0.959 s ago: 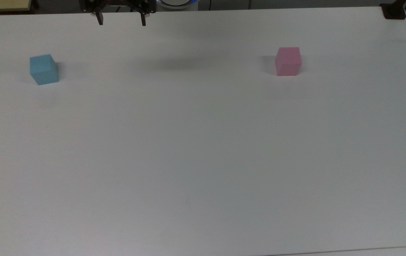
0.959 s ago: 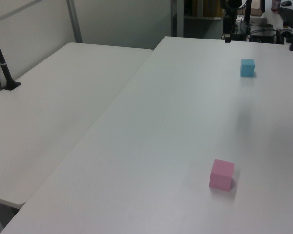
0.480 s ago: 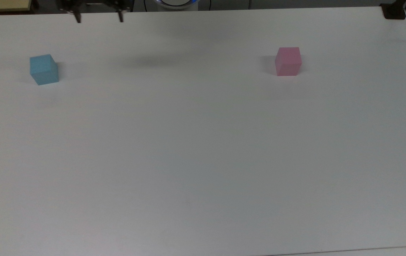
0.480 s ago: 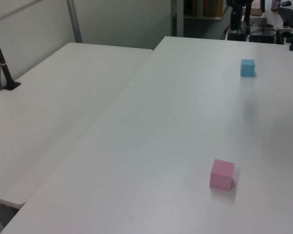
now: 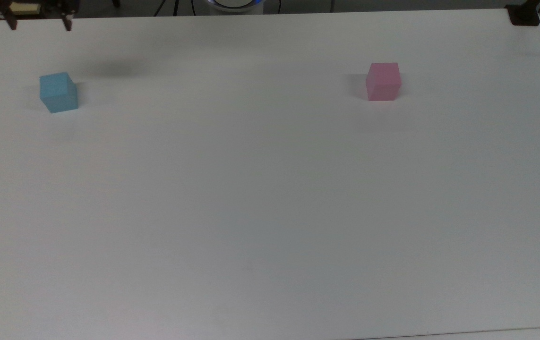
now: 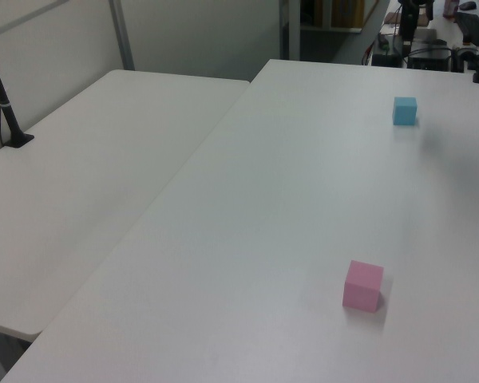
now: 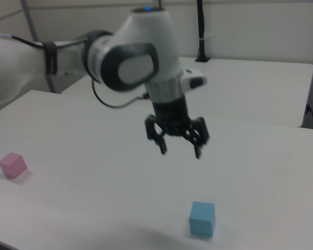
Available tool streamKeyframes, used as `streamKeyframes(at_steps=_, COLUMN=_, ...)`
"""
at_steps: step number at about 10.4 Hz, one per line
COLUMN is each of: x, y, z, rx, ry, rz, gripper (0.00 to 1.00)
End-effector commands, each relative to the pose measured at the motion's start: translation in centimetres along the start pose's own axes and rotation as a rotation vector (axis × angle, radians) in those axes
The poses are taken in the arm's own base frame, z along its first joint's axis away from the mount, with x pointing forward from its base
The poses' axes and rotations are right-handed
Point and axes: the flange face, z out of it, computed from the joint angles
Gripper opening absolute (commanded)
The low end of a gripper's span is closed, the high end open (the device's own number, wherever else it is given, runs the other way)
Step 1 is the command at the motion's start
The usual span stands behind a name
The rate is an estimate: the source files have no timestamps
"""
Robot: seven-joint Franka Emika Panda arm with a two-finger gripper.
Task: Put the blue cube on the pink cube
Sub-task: 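Move the open gripper over the light-blue cube, then lower the gripper around the light-blue cube and close it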
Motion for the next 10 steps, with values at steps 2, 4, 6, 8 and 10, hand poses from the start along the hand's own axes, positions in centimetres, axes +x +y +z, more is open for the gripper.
streamKeyframes(at_steps=2, x=-1.7, y=2.6, z=8.7, rx=-0.06, ry=-0.084, rz=-0.106, gripper=1.0)
streamKeyframes(at_steps=4, x=-1.6, y=2.3, z=11.9, rx=-0.063, ry=-0.112, rz=-0.126, gripper=1.0)
streamKeyframes(at_steps=6, x=-0.8, y=2.2, z=15.0, rx=-0.08, ry=-0.139, rz=-0.138, gripper=1.0)
streamKeyframes(at_steps=8, x=0.0, y=2.0, z=17.9, rx=-0.097, ry=-0.163, rz=-0.145, gripper=1.0)
streamKeyframes(at_steps=10, x=0.4, y=2.2, z=19.6, rx=-0.119, ry=-0.158, rz=-0.147, gripper=1.0)
